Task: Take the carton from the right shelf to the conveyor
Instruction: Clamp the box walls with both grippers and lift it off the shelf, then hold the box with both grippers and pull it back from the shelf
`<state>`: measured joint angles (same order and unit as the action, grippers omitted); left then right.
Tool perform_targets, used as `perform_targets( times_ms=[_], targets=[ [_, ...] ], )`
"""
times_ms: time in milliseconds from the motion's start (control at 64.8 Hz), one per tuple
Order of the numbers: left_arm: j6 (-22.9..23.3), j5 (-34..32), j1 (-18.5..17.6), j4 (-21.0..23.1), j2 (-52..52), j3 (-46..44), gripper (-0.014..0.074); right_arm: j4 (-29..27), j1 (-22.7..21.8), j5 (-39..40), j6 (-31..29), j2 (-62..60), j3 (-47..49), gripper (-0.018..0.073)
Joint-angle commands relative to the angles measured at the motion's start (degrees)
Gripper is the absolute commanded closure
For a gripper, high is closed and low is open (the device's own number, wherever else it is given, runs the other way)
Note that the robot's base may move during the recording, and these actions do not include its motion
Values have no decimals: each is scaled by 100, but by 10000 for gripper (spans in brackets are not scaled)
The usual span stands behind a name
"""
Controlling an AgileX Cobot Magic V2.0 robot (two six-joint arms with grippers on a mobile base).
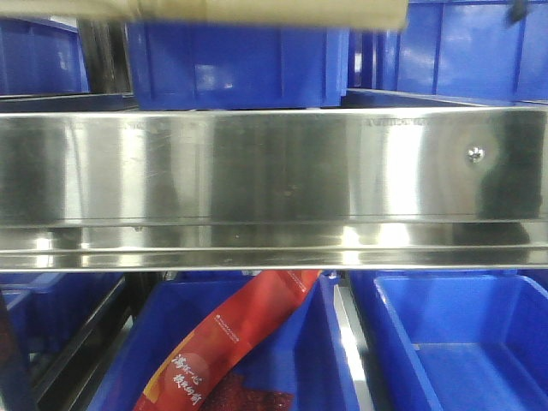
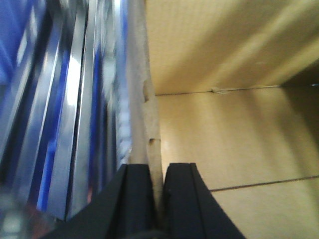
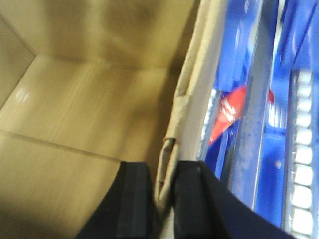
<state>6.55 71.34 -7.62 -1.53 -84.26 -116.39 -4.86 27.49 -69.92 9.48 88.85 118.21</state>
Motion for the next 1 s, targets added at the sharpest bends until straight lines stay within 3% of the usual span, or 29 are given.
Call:
perform_targets(
  times_ms=[0, 216, 417, 987],
  targets=[
    [115, -137, -134, -139, 405, 394, 602, 275, 114, -4, -159, -447, -392, 628],
    [497, -137, -898, -275, 1302, 1511, 602, 275, 706, 272, -148, -1424, -1755, 628],
    [806, -137, -1457, -530, 1849, 2279, 602, 275, 978, 618, -81, -1829, -2107, 628],
    [862, -137, -1501, -533, 1948, 2553, 602, 239, 978, 929, -81, -1883, -2107, 628]
  ],
)
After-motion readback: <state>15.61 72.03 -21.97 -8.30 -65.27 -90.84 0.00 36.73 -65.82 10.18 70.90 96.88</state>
